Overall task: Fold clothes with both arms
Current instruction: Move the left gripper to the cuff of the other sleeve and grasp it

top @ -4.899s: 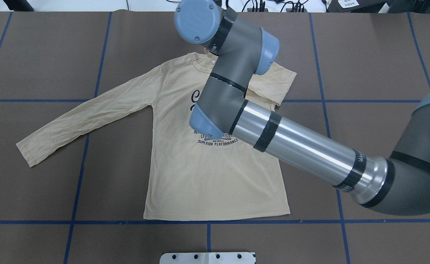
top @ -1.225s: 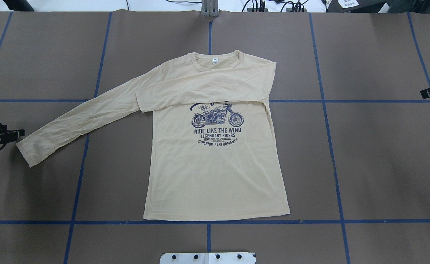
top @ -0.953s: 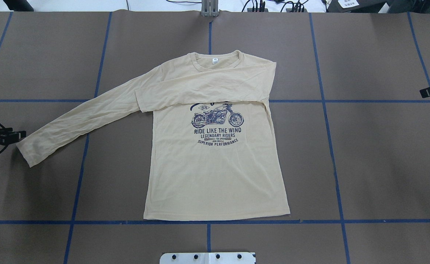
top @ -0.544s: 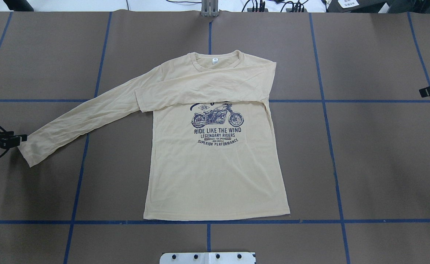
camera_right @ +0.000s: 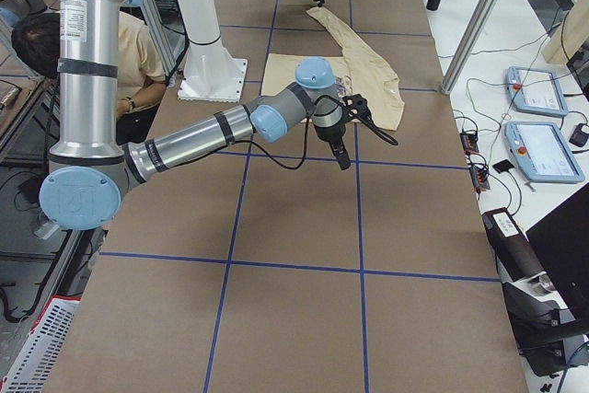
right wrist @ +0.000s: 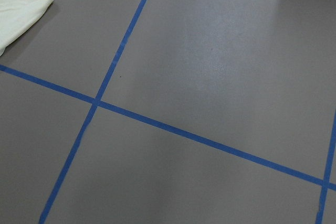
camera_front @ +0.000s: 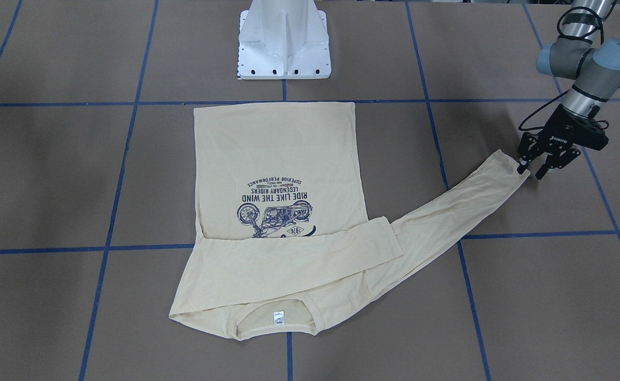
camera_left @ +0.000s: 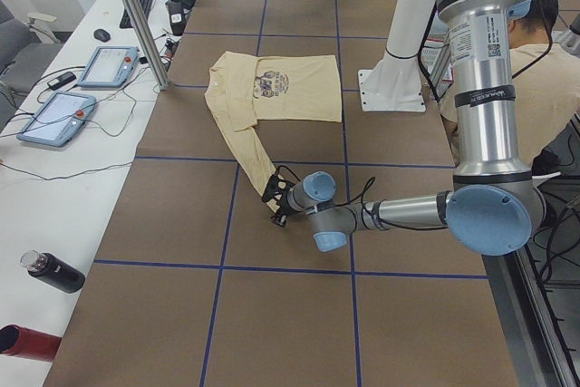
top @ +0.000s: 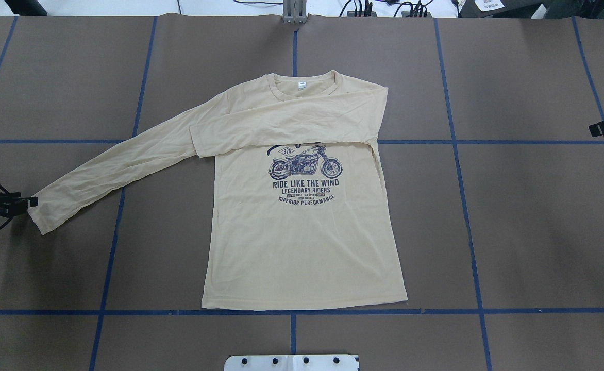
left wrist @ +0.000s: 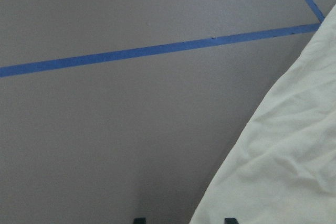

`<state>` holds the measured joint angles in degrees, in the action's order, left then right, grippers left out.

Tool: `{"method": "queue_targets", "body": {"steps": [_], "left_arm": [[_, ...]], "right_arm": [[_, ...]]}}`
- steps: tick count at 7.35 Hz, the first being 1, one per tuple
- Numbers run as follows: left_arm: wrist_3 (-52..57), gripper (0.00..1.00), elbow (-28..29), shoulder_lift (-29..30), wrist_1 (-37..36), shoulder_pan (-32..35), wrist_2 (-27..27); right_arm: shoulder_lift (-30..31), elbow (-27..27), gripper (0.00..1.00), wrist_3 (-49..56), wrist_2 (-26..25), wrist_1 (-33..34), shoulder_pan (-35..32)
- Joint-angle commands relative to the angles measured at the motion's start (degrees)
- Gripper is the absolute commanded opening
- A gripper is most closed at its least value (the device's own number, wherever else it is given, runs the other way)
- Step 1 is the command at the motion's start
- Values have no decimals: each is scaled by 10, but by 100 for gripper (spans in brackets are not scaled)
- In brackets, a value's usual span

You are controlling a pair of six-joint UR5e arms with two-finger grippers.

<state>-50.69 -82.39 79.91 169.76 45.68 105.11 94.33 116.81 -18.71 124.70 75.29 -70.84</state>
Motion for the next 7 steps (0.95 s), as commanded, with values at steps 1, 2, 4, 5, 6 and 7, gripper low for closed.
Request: {"method": "queue_targets", "body": {"steps": [1,2,4,5,6,7], "left_arm": [[0,55,-1,0,2,-10,-1],[0,52,-1,-1,2,-11,-1],[2,52,-1,-2,2,-12,-1],[2,49,-1,-2,2,-12,-1],[2,44,-1,-3,2,-12,-1],[2,33,-1,-9,4,-12,0]], "right_arm": [[0,-2,99,0,-2,-1,0],[0,-3,99,0,-2,-1,0],[0,-3,99,0,-2,-1,0],[0,-4,99,0,-2,-1,0],[0,-4,99,0,-2,-1,0],[0,-4,99,0,-2,-1,0]]}}
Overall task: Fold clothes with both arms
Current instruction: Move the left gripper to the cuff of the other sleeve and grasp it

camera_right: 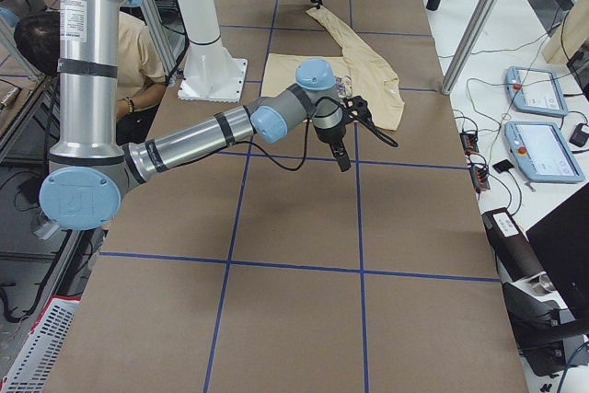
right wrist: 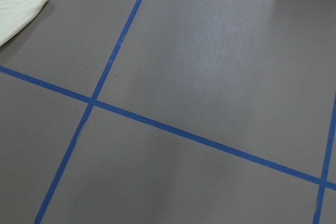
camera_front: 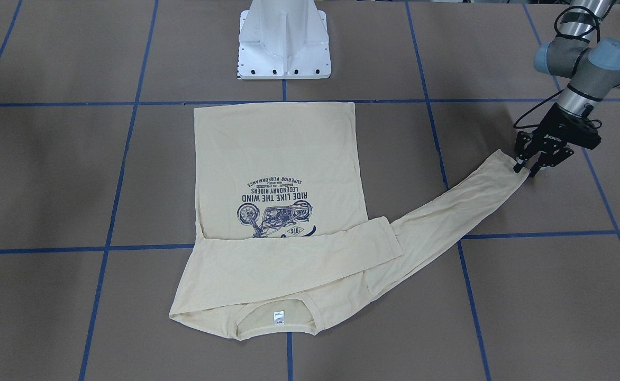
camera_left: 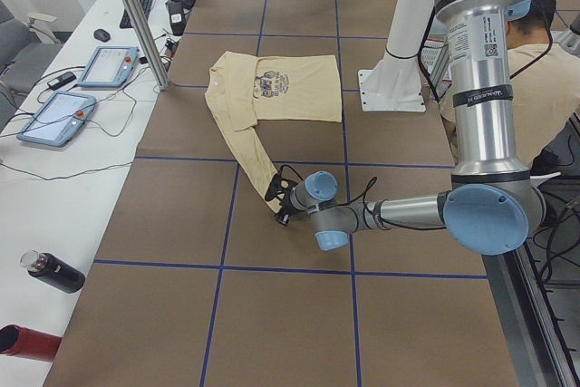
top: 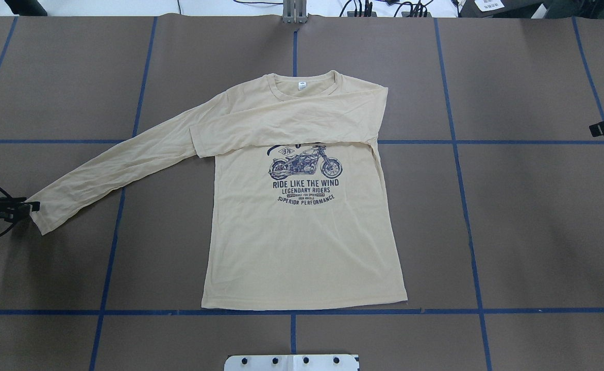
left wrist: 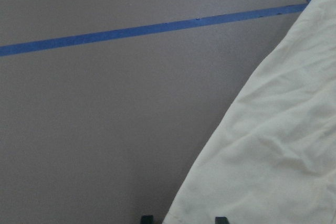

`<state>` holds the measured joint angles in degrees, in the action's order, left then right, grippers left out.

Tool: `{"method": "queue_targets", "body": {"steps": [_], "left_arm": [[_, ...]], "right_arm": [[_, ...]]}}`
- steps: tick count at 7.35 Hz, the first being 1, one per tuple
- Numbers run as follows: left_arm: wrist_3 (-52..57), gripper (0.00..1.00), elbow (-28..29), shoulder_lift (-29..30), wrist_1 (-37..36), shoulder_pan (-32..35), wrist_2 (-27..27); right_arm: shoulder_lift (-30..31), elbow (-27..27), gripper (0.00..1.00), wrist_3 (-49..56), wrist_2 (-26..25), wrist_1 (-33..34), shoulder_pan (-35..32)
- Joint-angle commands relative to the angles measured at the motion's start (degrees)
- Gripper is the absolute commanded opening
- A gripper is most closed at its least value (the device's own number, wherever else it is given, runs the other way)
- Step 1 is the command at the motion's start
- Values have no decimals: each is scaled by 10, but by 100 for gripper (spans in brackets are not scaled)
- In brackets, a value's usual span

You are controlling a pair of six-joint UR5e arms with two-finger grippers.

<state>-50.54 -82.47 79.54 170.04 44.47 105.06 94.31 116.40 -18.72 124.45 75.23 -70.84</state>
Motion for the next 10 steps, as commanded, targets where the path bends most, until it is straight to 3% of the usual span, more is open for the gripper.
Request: {"method": "queue_targets", "body": {"steps": [1,2,6,7,8,10], "left_arm": [[1,8,-1,-12,14,0,1],[3,1,-15,-23,20,0,1],[-2,0,-38,-26,15,1,8],[-2,0,-61,-28,7,7,41],[1,0,-101,-28,-44,28,68],[1,0,-265,8,-295,39,67]], "right_arm": [[0,0,99,0,0,0,0],[0,0,99,0,0,0,0],[-1,-1,99,-1,0,0,0],[-1,-1,99,-2,0,0,0],[-1,-1,99,-3,0,0,0],[-1,-1,99,-3,0,0,0]]}}
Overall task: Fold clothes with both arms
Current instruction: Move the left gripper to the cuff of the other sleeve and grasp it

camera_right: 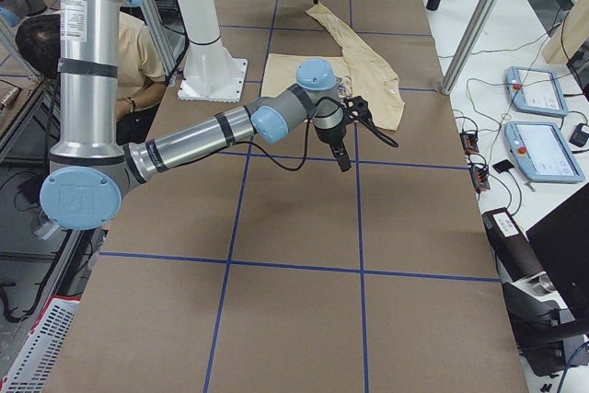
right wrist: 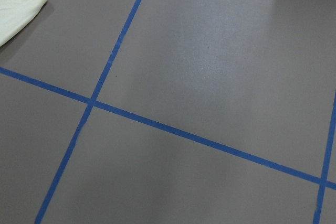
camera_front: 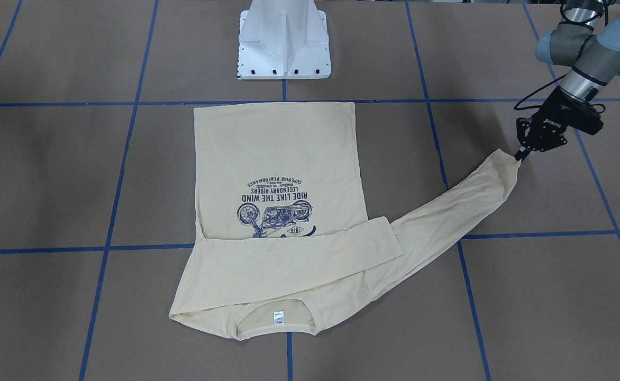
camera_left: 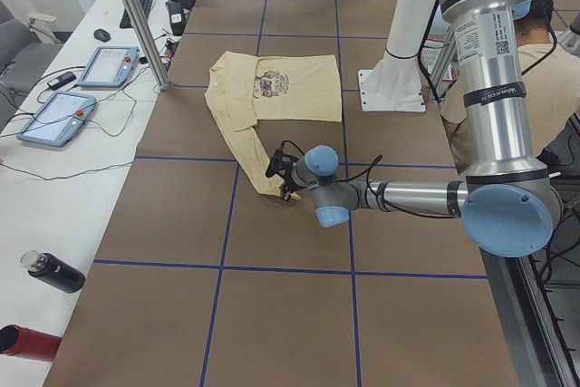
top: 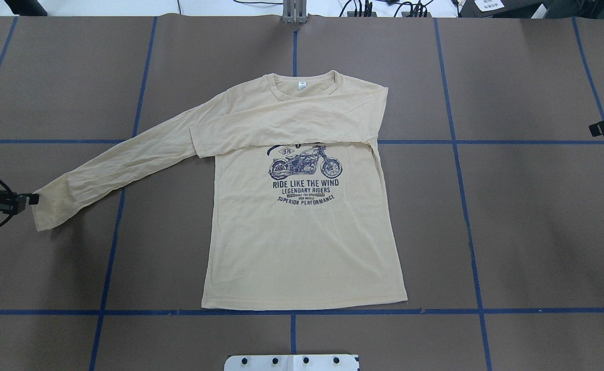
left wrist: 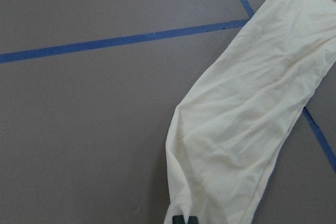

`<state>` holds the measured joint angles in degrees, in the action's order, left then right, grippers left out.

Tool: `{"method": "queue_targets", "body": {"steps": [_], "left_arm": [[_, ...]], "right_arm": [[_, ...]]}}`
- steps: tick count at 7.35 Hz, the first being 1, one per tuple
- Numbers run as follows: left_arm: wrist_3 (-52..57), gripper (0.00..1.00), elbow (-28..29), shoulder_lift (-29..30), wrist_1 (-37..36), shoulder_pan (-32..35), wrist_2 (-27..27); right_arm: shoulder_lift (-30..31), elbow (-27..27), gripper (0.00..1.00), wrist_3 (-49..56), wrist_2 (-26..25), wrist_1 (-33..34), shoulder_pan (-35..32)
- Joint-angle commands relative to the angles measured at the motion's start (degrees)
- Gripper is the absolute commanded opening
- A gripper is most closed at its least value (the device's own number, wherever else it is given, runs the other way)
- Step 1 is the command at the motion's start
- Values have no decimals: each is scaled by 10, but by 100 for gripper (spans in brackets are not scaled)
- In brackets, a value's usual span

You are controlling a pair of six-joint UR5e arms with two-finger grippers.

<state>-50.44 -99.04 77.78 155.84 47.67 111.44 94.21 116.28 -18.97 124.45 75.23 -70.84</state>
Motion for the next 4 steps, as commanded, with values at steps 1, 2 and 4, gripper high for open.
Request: {"method": "queue_targets", "body": {"steps": [1,2,4], "left_arm": [[-3,0,-165,87,-301,6,4],[-6,0,-188,186,-438,6,4],[-36,0,-173,422,-703,-6,6]], "right_arm": [[0,-1,99,0,0,0,0],[0,-4,99,0,0,-1,1],[0,-5,99,0,0,-1,1]]}}
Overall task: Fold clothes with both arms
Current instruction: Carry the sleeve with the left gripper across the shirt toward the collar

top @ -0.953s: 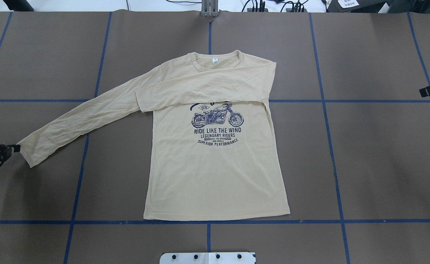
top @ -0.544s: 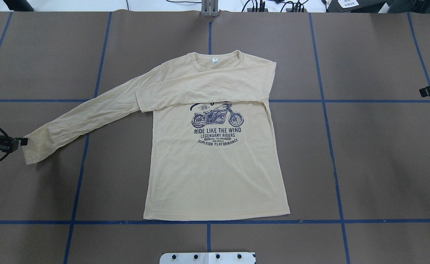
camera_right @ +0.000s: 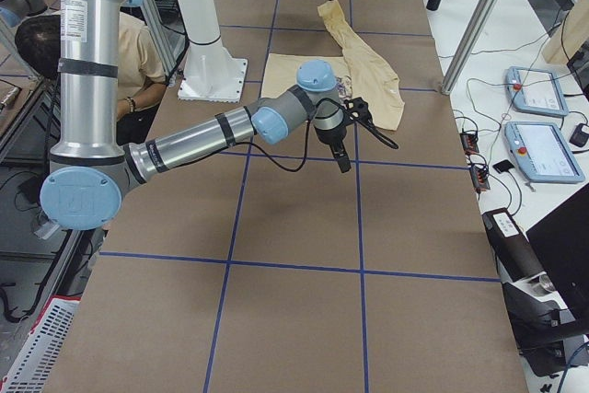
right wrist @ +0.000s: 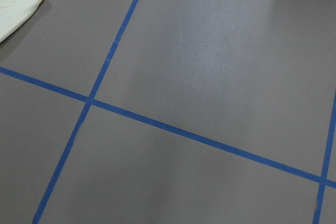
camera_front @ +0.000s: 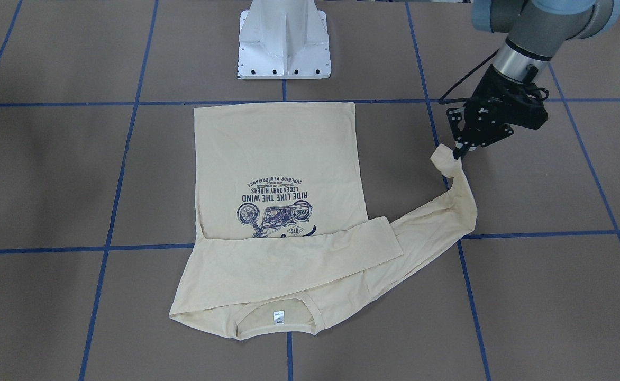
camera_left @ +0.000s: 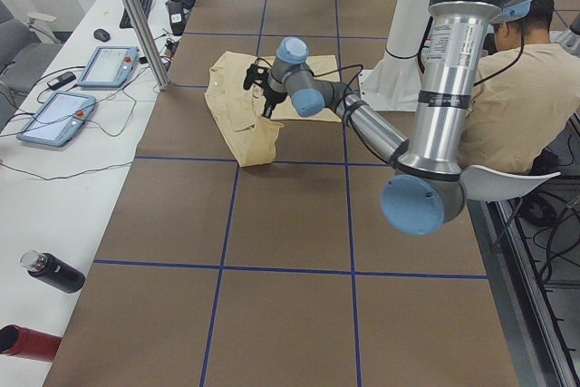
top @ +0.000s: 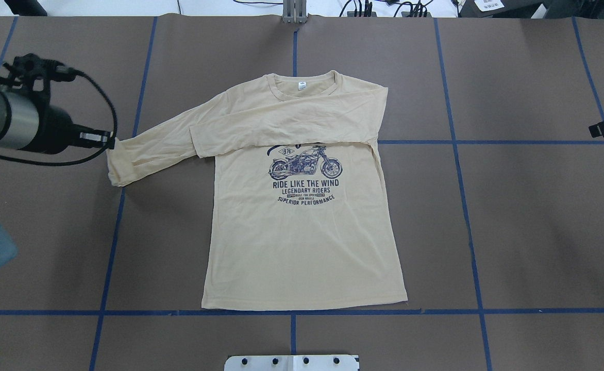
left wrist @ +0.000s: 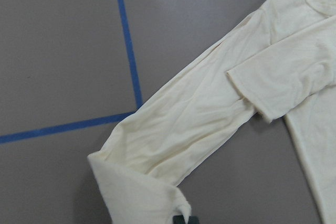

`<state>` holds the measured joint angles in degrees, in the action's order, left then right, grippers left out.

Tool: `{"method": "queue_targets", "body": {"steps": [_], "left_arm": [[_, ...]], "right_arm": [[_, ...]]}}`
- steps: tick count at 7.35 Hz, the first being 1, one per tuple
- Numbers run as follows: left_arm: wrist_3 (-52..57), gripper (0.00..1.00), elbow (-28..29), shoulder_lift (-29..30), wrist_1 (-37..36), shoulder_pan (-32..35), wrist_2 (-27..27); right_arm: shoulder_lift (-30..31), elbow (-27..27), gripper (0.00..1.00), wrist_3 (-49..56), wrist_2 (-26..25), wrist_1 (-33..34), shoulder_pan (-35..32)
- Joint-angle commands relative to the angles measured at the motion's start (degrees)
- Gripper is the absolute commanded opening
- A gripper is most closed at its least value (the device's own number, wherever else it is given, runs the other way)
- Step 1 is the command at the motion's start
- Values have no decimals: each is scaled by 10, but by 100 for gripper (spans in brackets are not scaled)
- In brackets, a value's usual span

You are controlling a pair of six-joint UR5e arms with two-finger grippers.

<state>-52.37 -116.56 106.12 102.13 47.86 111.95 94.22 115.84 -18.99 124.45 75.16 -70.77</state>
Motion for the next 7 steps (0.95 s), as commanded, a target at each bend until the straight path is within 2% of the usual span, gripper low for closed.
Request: {"method": "queue_targets", "body": {"steps": [1,2,3,5,6,7], "left_arm": [[-46,0,25,218,-224,-16,2],[-71,0,89,288,-231,-18,3],[-100,0,185,374,-231,-26,9],[-165,0,419,546,-221,-55,7],[-211,0,545,607,-167,-67,5],[-249,0,607,610,-97,-81,-13]], "right_arm": [[-1,-3,99,0,0,0,0],[-2,-8,99,0,-1,0,0],[-7,-13,99,0,0,0,0],[-7,-13,99,-1,0,0,0],[-7,-13,99,-1,0,0,0],[-8,-17,99,0,0,0,0]]}}
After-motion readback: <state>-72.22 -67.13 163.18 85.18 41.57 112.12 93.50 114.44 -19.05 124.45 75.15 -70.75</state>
